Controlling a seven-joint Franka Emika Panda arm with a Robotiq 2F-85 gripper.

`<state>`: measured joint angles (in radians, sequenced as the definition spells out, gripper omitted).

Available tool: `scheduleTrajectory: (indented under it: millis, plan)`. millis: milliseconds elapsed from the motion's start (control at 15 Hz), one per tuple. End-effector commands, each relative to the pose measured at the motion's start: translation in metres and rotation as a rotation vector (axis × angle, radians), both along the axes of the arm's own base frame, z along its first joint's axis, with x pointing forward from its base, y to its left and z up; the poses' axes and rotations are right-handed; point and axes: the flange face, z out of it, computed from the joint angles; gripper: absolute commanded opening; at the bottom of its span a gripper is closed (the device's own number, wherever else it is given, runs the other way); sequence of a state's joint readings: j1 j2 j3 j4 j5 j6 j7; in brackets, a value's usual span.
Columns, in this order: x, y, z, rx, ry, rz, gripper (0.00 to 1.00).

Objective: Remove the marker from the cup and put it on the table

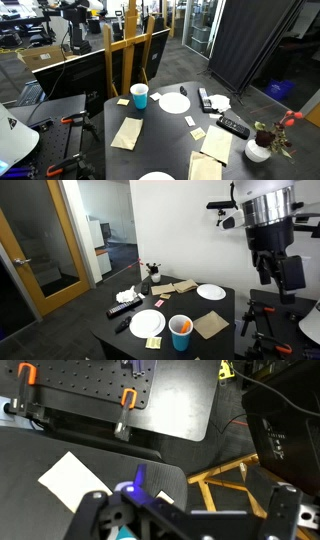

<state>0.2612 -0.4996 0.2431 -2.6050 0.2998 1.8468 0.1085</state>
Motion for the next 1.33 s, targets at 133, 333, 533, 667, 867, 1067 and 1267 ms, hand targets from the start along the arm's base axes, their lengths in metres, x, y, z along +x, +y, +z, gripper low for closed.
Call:
scheduleTrajectory:
  millis: [133,333,533,667,867,1067,1267]
  plan:
    - [0.000,0.000,0.001,0.000,0.001,0.000,1.00]
    - [0.000,0.000,0.001,0.000,0.001,0.000,1.00]
    - [0.000,0.000,0.001,0.000,0.001,0.000,1.00]
    - [0.007,0.000,0.001,-0.001,-0.010,0.008,1.00]
    - [0.017,0.001,0.008,0.003,-0.025,0.034,1.00]
    - [0.031,0.003,0.016,-0.006,-0.066,0.060,1.00]
    - [0.048,0.004,0.021,-0.014,-0.145,0.096,1.00]
